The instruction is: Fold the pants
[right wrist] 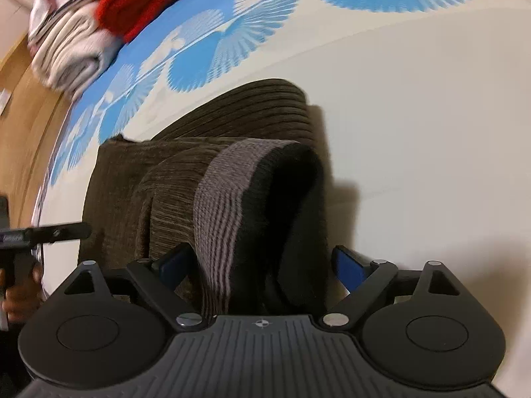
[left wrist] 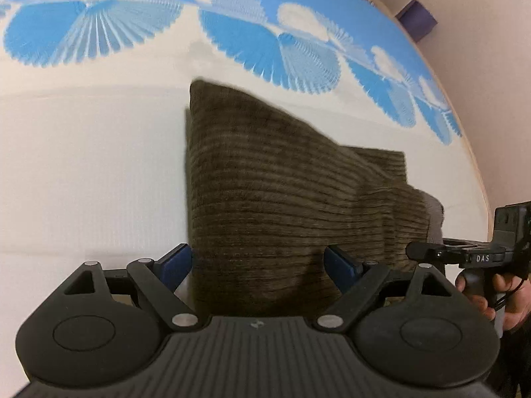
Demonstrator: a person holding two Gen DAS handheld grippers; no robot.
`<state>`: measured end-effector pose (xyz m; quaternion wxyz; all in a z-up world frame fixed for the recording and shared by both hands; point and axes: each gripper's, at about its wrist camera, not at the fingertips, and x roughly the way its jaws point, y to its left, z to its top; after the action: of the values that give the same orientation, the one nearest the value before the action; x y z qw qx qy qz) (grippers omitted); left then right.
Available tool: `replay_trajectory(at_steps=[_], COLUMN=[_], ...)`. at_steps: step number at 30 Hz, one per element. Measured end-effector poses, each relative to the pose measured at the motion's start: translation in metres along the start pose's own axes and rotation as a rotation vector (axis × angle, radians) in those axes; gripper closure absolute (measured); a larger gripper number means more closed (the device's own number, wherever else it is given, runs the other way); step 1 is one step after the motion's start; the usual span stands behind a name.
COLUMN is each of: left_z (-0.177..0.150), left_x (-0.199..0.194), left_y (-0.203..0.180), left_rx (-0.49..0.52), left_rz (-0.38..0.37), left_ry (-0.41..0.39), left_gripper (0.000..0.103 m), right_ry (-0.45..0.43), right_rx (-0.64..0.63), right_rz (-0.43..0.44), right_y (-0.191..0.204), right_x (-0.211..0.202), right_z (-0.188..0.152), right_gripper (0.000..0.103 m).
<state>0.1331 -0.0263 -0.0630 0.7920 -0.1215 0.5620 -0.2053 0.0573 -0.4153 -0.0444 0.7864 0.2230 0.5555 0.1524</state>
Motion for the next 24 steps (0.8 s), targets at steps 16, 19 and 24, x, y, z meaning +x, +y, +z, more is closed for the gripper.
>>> replay_trajectory(at_steps=[16, 19, 24], left_z=[0.012, 0.022, 0.045], left_x=[0.011, -0.011, -0.053], left_y=[-0.003, -0.014, -0.011], left_rx=[-0.026, 0.022, 0.034], left_rz=[-0.014, 0.021, 0.073], left_ry=[-0.011, -0.085, -0.211], left_gripper=[0.06, 0.064, 0.064], right_ry=[-0.137, -0.19, -0.297], right_rx=[-0.153, -0.165, -0.182], right_rz=[-0.067, -0.054, -0.012], right_y=[0.03, 0.044, 0.079], right_x=[-0.008, -0.015, -0.025], right_z=[0.008, 0.015, 0.037], right_gripper=[0.046, 0.052, 0.055])
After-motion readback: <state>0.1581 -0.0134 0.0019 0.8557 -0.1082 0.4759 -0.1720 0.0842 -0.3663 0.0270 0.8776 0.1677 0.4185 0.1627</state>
